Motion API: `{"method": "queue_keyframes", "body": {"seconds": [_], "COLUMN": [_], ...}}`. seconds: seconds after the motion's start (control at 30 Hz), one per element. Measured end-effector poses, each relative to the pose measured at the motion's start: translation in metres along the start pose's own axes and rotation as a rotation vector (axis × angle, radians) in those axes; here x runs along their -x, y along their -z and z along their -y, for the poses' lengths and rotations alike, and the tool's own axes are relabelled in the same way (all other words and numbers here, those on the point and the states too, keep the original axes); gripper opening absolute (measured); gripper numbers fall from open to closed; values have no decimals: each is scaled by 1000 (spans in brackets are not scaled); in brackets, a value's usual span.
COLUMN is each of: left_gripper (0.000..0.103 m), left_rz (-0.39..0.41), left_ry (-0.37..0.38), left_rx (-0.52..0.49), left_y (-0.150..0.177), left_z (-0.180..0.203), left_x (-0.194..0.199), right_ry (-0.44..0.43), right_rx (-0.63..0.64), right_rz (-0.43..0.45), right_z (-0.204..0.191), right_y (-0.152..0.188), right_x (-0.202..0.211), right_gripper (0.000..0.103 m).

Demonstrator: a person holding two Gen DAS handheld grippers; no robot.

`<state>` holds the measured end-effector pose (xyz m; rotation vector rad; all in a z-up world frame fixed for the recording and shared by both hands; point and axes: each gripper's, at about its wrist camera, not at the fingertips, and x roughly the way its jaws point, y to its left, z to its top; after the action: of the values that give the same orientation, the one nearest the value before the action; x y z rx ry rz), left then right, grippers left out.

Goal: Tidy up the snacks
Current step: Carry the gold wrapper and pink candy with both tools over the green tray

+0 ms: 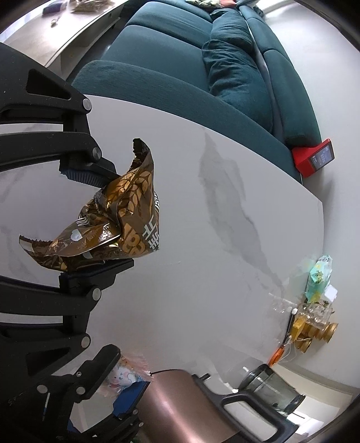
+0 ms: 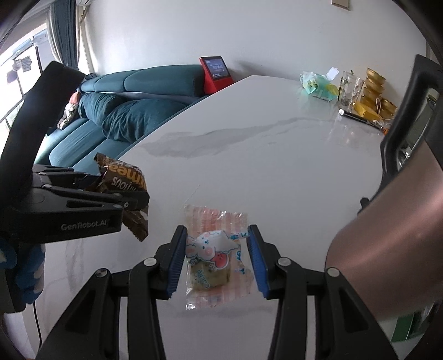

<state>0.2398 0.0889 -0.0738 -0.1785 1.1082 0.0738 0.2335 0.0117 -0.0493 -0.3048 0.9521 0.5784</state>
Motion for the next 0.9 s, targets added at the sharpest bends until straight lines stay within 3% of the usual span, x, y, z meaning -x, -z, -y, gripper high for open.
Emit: {"method": "queue_keyframes", "body": {"seconds": [0.23, 0.5, 0.9], "left_gripper": [42, 42, 42], "left_rz": [-25, -48, -52], "left_ry": [18, 74, 193], "left_rx": [-71, -182, -382], "left_y": [31, 70, 114], "left_z": [24, 78, 220], "left_x": [16, 41, 69], "right_ry": [-16, 3, 171], "right_rx": [2, -35, -206], "right_rz": [-17, -65, -85], "right_z": [1, 28, 133], "right_y": [40, 104, 198], "right_x": [36, 87, 184], "right_gripper": [60, 60, 60]}}
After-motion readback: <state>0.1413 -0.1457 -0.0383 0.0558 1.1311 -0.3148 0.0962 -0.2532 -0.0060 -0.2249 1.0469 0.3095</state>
